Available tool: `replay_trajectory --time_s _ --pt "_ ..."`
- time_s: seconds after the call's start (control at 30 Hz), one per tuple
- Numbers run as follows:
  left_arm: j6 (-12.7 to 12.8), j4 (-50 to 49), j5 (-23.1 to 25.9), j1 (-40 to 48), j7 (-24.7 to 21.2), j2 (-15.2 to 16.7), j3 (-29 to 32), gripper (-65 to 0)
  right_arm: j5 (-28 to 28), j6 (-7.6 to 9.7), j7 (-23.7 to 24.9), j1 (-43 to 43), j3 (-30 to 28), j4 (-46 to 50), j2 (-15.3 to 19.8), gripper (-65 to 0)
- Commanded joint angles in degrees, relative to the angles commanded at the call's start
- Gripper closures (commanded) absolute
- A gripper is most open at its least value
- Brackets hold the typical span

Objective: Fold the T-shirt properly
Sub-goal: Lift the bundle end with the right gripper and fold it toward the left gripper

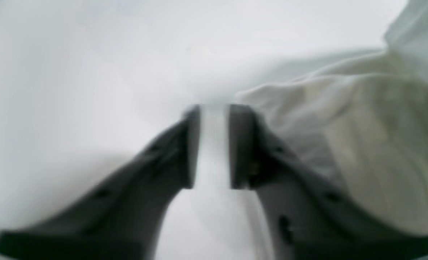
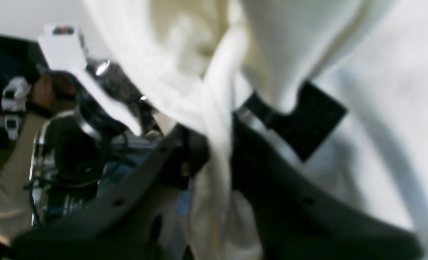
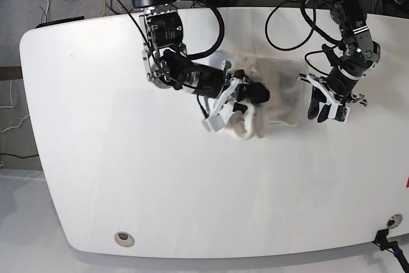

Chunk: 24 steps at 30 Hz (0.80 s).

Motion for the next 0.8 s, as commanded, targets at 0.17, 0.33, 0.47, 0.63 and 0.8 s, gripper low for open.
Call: replay_trajectory --time_s 0.17,0.33,0.47,0.63,0.8 --pt "0.00 3.25 0.00 0.00 0.00 0.09 -1.49 -42.7 -0.70 -0.26 0.09 1.93 -5.01 -0.09 0.00 -38.5" --pt "0.00 3.34 0.00 0.00 0.00 0.00 -1.49 -42.7 -2.02 -6.07 0.18 6.15 -8.62 -0.09 0.00 -41.5" --pt "0.00 3.34 0.00 0.00 0.00 0.00 -1.49 -42.7 -2.02 -6.24 0.18 7.56 -8.44 -0.09 0.00 -41.5" --pt "0.00 6.77 -0.09 0.00 0.00 0.18 -1.49 -42.7 -2.02 -6.24 0.09 7.65 -8.44 0.09 1.66 -41.4" --pt "0.00 11.69 -0.09 1.76 0.00 0.44 -1.14 -42.6 -2.02 -6.07 0.18 8.79 -8.35 0.09 4.91 -41.2"
